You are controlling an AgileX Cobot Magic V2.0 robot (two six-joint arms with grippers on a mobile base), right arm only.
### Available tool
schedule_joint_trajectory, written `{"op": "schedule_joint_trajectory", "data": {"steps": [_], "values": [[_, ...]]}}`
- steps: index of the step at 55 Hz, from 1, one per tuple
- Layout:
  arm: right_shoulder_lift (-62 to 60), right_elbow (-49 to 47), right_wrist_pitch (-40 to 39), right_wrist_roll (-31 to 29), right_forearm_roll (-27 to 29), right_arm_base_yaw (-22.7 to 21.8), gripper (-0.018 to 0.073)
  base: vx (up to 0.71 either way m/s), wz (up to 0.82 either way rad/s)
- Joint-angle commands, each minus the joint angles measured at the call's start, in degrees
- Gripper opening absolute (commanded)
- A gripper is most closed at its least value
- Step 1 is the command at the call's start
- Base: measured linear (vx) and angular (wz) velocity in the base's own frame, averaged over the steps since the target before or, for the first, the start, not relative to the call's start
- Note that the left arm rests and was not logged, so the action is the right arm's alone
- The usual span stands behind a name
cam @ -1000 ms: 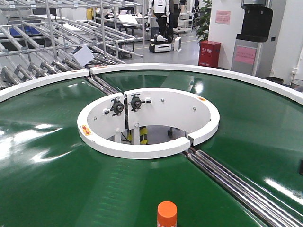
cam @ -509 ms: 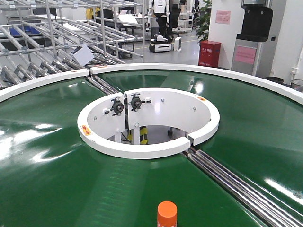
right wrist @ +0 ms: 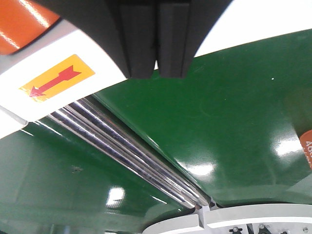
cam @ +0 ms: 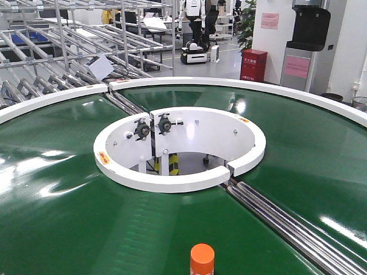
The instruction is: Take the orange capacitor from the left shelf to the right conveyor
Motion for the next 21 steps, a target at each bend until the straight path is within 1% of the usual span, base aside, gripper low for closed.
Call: {"op": "schedule_joint_trajectory", "data": {"steps": [1,21], "values": [[-0.89,0.53,-4.11,0.07,-0.35,-0.18,-0.0011,0.00,0.00],[-0.89,0.53,-4.11,0.07,-0.35,-0.18,-0.0011,0.00,0.00]]}}
